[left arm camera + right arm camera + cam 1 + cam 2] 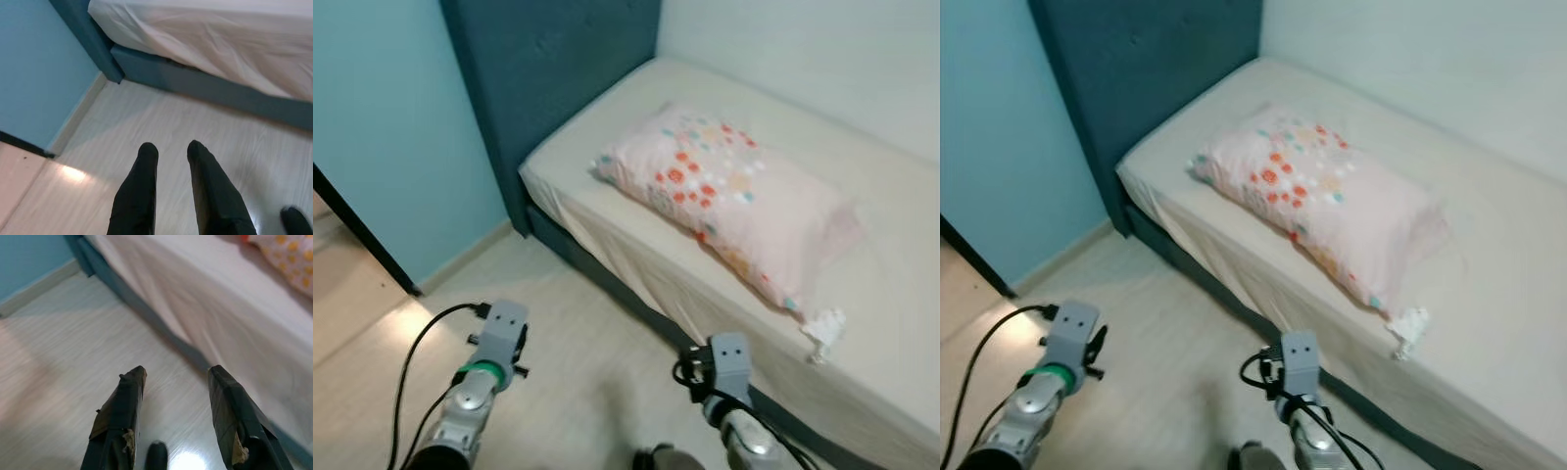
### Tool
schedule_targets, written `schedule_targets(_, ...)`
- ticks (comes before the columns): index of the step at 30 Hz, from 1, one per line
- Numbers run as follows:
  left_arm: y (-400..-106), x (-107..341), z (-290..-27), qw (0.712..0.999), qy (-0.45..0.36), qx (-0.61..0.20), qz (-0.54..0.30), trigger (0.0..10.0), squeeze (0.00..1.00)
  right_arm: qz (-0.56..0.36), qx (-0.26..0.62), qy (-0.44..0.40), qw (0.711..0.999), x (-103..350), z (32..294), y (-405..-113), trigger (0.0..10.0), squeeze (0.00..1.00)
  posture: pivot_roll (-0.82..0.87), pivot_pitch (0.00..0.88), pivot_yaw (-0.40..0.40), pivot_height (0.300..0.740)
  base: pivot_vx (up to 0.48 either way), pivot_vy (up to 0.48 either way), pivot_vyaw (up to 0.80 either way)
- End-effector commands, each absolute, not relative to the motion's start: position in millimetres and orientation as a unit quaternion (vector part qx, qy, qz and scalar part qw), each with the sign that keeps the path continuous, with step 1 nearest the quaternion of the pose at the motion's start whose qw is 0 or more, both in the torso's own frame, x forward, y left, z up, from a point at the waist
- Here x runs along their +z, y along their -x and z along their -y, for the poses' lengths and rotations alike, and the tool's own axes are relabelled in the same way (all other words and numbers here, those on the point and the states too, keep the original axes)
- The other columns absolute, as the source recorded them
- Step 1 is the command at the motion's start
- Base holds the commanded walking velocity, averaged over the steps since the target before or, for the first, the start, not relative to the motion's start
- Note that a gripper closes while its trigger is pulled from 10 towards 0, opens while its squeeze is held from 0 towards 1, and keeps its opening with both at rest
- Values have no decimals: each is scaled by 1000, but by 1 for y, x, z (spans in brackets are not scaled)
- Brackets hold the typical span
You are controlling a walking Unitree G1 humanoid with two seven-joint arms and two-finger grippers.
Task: Clean up the room
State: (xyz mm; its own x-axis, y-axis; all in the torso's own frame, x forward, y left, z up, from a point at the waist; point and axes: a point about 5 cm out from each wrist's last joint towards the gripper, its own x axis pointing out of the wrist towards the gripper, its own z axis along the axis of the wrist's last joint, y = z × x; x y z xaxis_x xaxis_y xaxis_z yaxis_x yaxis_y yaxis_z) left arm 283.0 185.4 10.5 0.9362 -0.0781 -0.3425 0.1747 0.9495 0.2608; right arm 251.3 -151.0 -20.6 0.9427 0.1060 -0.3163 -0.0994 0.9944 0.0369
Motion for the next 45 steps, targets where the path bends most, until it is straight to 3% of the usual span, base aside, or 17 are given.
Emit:
schedule_targets(1,-276,3,-189,970,-147,-64,-185,10000,0,-167,49,-14,985,-22,151,-250,10000,0,38,91,31,739,472,0,0)
schedule_targets(26,-278,4,-187,970,-149,-70,-179,10000,0,-166,45,-16,985,-22,153,-250,10000,0,36,88,31,739,473,0,0)
schedule_targets(45,-276,2,-183,970,-140,-79,-182,10000,0,-172,40,-20,984,-23,155,-250,10000,0,36,92,28,739,315,0,-737)
